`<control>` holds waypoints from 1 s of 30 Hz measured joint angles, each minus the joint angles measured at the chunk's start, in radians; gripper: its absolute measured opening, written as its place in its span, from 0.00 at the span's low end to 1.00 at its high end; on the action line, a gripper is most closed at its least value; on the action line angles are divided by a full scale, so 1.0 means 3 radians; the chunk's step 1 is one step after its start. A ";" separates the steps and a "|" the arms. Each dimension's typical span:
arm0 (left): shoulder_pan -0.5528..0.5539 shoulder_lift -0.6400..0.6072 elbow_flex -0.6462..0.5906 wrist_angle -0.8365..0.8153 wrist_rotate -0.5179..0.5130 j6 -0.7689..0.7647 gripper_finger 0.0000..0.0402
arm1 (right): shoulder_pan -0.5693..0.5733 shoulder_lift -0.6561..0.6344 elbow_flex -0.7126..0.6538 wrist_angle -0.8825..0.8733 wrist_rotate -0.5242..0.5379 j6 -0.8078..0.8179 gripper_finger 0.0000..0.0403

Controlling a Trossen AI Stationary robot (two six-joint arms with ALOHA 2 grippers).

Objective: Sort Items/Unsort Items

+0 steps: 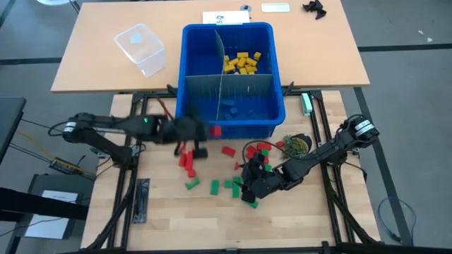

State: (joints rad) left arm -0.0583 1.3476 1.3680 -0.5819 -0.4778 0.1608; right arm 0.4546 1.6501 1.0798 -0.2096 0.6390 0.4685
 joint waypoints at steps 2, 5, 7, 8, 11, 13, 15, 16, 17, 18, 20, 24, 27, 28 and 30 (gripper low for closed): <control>0.0266 -0.0028 0.0034 0.0251 -0.0004 0.0206 0.12 | -0.0018 0.0000 0.0000 0.0034 0.0017 0.0063 0.76; 0.0676 -0.0023 0.0036 0.0640 0.0011 0.0469 0.12 | -0.0044 0.0000 0.0000 0.0035 0.0020 0.0123 0.76; 0.0951 -0.0010 0.0034 0.0857 0.0115 0.0588 0.12 | -0.0063 0.0000 0.0000 0.0035 0.0027 0.0120 0.76; 0.1098 0.0005 0.0035 0.0996 0.0195 0.0601 0.12 | -0.0071 0.0000 0.0000 0.0035 0.0026 0.0118 0.76; 0.1477 0.0057 0.0037 0.1224 0.0457 0.0605 0.12 | -0.0100 0.0000 0.0000 0.0037 0.0025 0.0095 0.76; 0.1678 0.0086 0.0036 0.1306 0.0597 0.0609 0.12 | -0.0119 0.0000 0.0000 0.0039 0.0025 0.0092 0.76; 0.1850 0.0114 0.0036 0.1374 0.0714 0.0634 0.12 | -0.0138 0.0000 0.0000 0.0049 0.0025 0.0092 0.76; 0.1929 0.0124 0.0036 0.1385 0.0783 0.0665 0.12 | -0.0147 0.0000 0.0000 0.0047 0.0025 0.0092 0.76; 0.1998 0.0139 0.0036 0.1381 0.0819 0.0679 0.12 | -0.0155 0.0000 0.0000 0.0047 0.0025 0.0092 0.76; 0.2063 0.0162 0.0036 0.1382 0.0849 0.0678 0.12 | -0.0167 0.0000 0.0000 0.0048 0.0025 0.0092 0.76; 0.2183 0.0198 0.0033 0.1363 0.0898 0.0670 0.12 | -0.0187 0.0000 0.0000 0.0047 0.0024 0.0092 0.76; 0.2338 0.0256 0.0032 0.1364 0.1017 0.0657 0.12 | -0.0208 0.0000 0.0000 0.0047 0.0019 0.0091 0.76; 0.2391 0.0297 0.0032 0.1324 0.1027 0.0652 0.12 | -0.0210 0.0000 0.0000 0.0047 0.0015 0.0089 0.76; 0.2396 0.0311 0.0032 0.1302 0.1027 0.0650 0.12 | -0.0210 0.0000 0.0000 0.0047 0.0015 0.0089 0.76; 0.2399 0.0335 0.0032 0.1271 0.1027 0.0642 0.12 | -0.0210 0.0000 0.0000 0.0047 0.0015 0.0089 0.76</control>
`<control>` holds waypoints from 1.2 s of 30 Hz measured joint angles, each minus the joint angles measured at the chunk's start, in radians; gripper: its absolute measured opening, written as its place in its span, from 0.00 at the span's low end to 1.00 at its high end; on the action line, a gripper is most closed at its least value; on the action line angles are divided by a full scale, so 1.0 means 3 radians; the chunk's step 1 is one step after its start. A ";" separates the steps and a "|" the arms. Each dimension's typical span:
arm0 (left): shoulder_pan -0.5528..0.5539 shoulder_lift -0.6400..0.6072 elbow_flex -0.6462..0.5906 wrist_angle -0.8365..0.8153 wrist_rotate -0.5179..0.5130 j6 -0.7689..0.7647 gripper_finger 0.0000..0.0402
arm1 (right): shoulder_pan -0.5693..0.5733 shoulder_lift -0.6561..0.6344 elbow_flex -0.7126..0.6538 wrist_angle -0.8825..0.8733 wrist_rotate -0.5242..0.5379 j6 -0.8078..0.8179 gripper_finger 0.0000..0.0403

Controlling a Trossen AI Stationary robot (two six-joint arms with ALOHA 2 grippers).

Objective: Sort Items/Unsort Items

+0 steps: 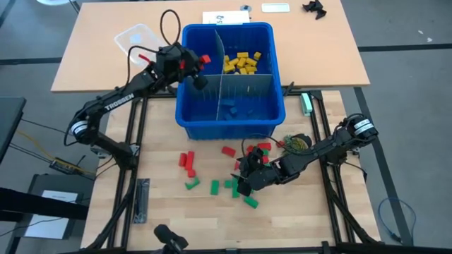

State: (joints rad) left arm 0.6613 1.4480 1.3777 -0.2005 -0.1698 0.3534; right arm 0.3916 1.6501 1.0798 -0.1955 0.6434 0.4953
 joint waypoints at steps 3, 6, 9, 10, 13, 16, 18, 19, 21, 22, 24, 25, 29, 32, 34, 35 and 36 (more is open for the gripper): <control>0.0000 0.0016 0.0000 -0.0019 0.0000 -0.0082 0.12 | 0.0000 0.0000 0.0000 0.0001 -0.0045 -0.0001 0.76; 0.0052 0.0019 0.0000 0.0010 0.0011 -0.0234 0.12 | 0.0000 0.0000 0.0000 0.0000 -0.0065 0.0000 0.76; 0.0160 0.0019 0.0000 0.0083 0.0001 -0.0423 0.12 | -0.0001 0.0000 0.0000 -0.0001 -0.0065 0.0000 0.76; 0.0201 0.0019 0.0000 0.0077 0.0000 -0.0477 0.12 | -0.0001 0.0000 0.0000 0.0000 -0.0065 0.0000 0.76; 0.0322 0.0073 0.0001 0.0058 0.0133 -0.0558 0.12 | -0.0009 0.0000 0.0000 -0.0001 -0.0062 -0.0004 0.76; 0.0400 0.0183 0.0000 -0.0028 0.0245 -0.0638 0.12 | -0.0047 0.0000 0.0000 -0.0001 -0.0041 -0.0125 0.76; 0.0420 0.0250 0.0000 -0.0088 0.0304 -0.0686 0.12 | -0.0094 0.0000 0.0000 -0.0001 -0.0034 -0.0284 0.76; 0.0420 0.0273 -0.0001 -0.0136 0.0328 -0.0692 0.12 | -0.0119 0.0000 0.0000 -0.0001 -0.0036 -0.0342 0.76; 0.0392 0.0307 -0.0001 -0.0224 0.0379 -0.0694 0.12 | -0.0175 0.0000 0.0000 0.0000 -0.0049 -0.0468 0.76; 0.0361 0.0318 -0.0001 -0.0286 0.0415 -0.0696 0.12 | -0.0202 0.0000 0.0000 0.0011 -0.0079 -0.0571 0.76; 0.0284 0.0323 -0.0002 -0.0432 0.0482 -0.0721 0.12 | -0.0249 -0.0038 -0.0002 0.0026 -0.0163 -0.0818 0.76; 0.0241 0.0325 -0.0004 -0.0483 0.0500 -0.0750 0.12 | -0.0278 -0.0081 -0.0003 0.0042 -0.0188 -0.0934 0.76; 0.0057 0.0324 -0.0003 -0.0679 0.0534 -0.0776 0.12 | -0.0449 -0.0409 -0.0001 0.0095 -0.0192 -0.1412 0.76; -0.0056 0.0324 -0.0004 -0.0744 0.0491 -0.0783 0.12 | -0.0716 -0.0636 0.0000 0.0255 -0.0193 -0.1698 0.76; -0.0116 0.0324 -0.0004 -0.0701 0.0379 -0.0783 0.12 | -0.0936 -0.0753 0.0001 0.0417 -0.0283 -0.1841 0.76; -0.0136 0.0324 -0.0003 -0.0675 0.0322 -0.0784 0.12 | -0.1057 -0.0788 0.0005 0.0502 -0.0373 -0.1880 0.76; -0.0147 0.0324 -0.0004 -0.0651 0.0277 -0.0788 0.12 | -0.1170 -0.0805 0.0009 0.0545 -0.0465 -0.1897 0.76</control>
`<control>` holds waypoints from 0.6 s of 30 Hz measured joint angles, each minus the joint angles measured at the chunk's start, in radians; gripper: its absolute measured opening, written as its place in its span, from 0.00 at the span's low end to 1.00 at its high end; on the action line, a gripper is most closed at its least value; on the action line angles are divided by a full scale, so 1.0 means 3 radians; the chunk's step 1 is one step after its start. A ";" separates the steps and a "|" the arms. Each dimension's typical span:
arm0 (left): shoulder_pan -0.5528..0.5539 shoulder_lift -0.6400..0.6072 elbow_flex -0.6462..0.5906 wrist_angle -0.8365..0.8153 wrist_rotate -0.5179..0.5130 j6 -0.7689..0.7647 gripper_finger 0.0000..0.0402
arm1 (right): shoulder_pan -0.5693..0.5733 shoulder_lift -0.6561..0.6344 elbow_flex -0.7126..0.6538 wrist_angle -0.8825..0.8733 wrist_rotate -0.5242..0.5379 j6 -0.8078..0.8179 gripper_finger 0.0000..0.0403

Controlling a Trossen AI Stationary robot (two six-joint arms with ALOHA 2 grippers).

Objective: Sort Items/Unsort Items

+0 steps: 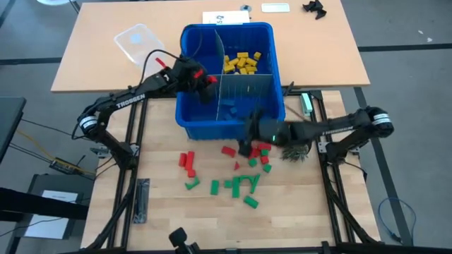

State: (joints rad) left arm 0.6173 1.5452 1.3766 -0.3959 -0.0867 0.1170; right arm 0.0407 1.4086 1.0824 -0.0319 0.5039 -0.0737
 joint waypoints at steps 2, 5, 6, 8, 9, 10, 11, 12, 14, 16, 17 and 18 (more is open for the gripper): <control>-0.0001 0.0000 0.0001 0.0060 -0.0039 -0.0022 0.12 | -0.0214 0.0017 0.0000 -0.0010 -0.0189 0.0002 0.76; 0.0000 -0.0001 0.0001 0.0097 -0.0113 -0.0059 0.12 | -0.0407 0.0142 -0.0025 -0.0082 -0.0481 0.0134 0.76; 0.0000 -0.0001 0.0001 0.0123 -0.0174 -0.0059 0.12 | -0.0425 0.0193 -0.0043 -0.0096 -0.0550 0.0167 0.76; 0.0005 -0.0002 0.0001 0.0181 -0.0293 -0.0058 0.12 | -0.0415 0.0277 -0.0088 -0.0120 -0.0593 0.0166 0.76; 0.0012 -0.0003 0.0001 0.0226 -0.0336 -0.0054 0.12 | -0.0399 0.0314 -0.0106 -0.0122 -0.0589 0.0171 0.76; 0.0028 -0.0003 0.0001 0.0268 -0.0375 -0.0043 0.12 | -0.0383 0.0346 -0.0117 -0.0118 -0.0590 0.0179 0.76; 0.0048 -0.0003 0.0001 0.0304 -0.0418 -0.0034 0.12 | -0.0367 0.0375 -0.0127 -0.0119 -0.0573 0.0183 0.76; 0.0074 -0.0003 0.0001 0.0344 -0.0462 -0.0004 0.12 | -0.0353 0.0404 -0.0132 -0.0134 -0.0566 0.0182 0.76; 0.0150 0.0012 0.0001 0.0472 -0.0545 0.0010 0.12 | -0.0334 0.0460 -0.0134 -0.0153 -0.0566 0.0182 0.76; 0.0254 0.0054 0.0005 0.0629 -0.0545 -0.0063 0.12 | -0.0332 0.0483 -0.0134 -0.0156 -0.0564 0.0175 0.76; 0.0310 0.0083 0.0005 0.0686 -0.0520 -0.0120 0.12 | -0.0332 0.0480 -0.0134 -0.0161 -0.0563 0.0180 0.76; 0.0371 0.0116 0.0005 0.0744 -0.0467 -0.0165 0.12 | -0.0333 0.0479 -0.0132 -0.0168 -0.0562 0.0183 0.76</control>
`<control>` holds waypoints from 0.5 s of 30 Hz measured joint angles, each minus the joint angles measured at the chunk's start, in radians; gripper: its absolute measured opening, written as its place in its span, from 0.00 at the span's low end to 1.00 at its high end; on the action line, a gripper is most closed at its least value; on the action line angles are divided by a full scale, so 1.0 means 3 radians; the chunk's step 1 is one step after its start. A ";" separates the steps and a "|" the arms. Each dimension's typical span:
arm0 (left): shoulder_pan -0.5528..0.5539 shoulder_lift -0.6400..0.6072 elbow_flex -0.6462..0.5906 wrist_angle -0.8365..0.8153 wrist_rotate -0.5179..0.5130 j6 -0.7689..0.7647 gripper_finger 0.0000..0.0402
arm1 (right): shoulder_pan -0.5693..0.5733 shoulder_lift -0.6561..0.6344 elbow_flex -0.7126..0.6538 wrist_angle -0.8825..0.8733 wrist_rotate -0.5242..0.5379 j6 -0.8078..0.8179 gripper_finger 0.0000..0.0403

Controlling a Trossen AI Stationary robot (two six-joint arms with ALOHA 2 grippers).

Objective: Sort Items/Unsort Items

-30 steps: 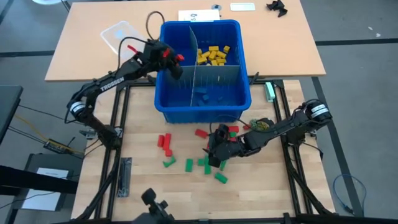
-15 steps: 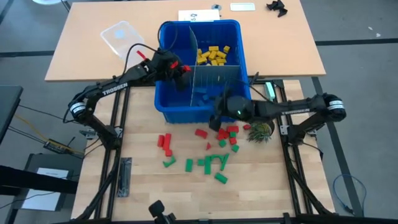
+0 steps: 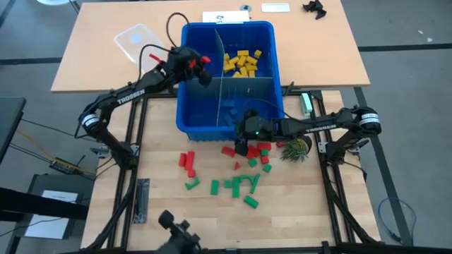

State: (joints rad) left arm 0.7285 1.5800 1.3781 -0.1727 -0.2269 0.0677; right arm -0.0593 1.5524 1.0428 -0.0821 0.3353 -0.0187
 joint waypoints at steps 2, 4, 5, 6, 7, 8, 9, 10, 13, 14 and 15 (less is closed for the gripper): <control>0.0113 0.0071 0.0000 0.0102 0.0154 -0.0112 0.12 | 0.0001 0.0000 0.0000 -0.0022 0.0002 0.0009 0.76; 0.0206 0.0155 0.0000 0.0179 0.0266 -0.0194 0.12 | 0.0000 -0.0006 0.0000 -0.0019 0.0002 0.0034 0.76; 0.0235 0.0206 0.0000 0.0189 0.0298 -0.0214 0.12 | 0.0000 -0.0008 0.0000 -0.0022 -0.0002 0.0037 0.76; 0.0257 0.0265 0.0000 0.0198 0.0304 -0.0226 0.12 | 0.0001 -0.0008 0.0000 -0.0031 -0.0009 0.0039 0.76; 0.0276 0.0320 0.0000 0.0207 0.0308 -0.0237 0.12 | 0.0001 -0.0008 0.0000 -0.0038 -0.0031 0.0054 0.76; 0.0293 0.0365 -0.0002 0.0210 0.0316 -0.0242 0.12 | 0.0001 -0.0008 0.0000 -0.0037 -0.0038 0.0075 0.76; 0.0300 0.0400 -0.0003 0.0223 0.0318 -0.0248 0.13 | 0.0001 -0.0008 0.0000 -0.0037 -0.0038 0.0086 0.76; 0.0302 0.0427 -0.0003 0.0245 0.0317 -0.0257 0.14 | 0.0001 -0.0008 0.0000 -0.0036 -0.0044 0.0098 0.76; 0.0302 0.0453 -0.0003 0.0268 0.0346 -0.0261 0.19 | 0.0001 -0.0008 0.0000 -0.0037 -0.0049 0.0133 0.76; 0.0302 0.0453 -0.0003 0.0263 0.0379 -0.0259 0.22 | 0.0001 -0.0008 0.0000 -0.0036 -0.0051 0.0135 0.76; 0.0302 0.0444 -0.0003 0.0252 0.0409 -0.0265 0.25 | 0.0001 -0.0008 0.0000 -0.0036 -0.0051 0.0135 0.76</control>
State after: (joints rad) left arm 0.8192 1.7131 1.3773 -0.0971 -0.1042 -0.0119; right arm -0.0589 1.5501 1.0428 -0.0929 0.3199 0.0219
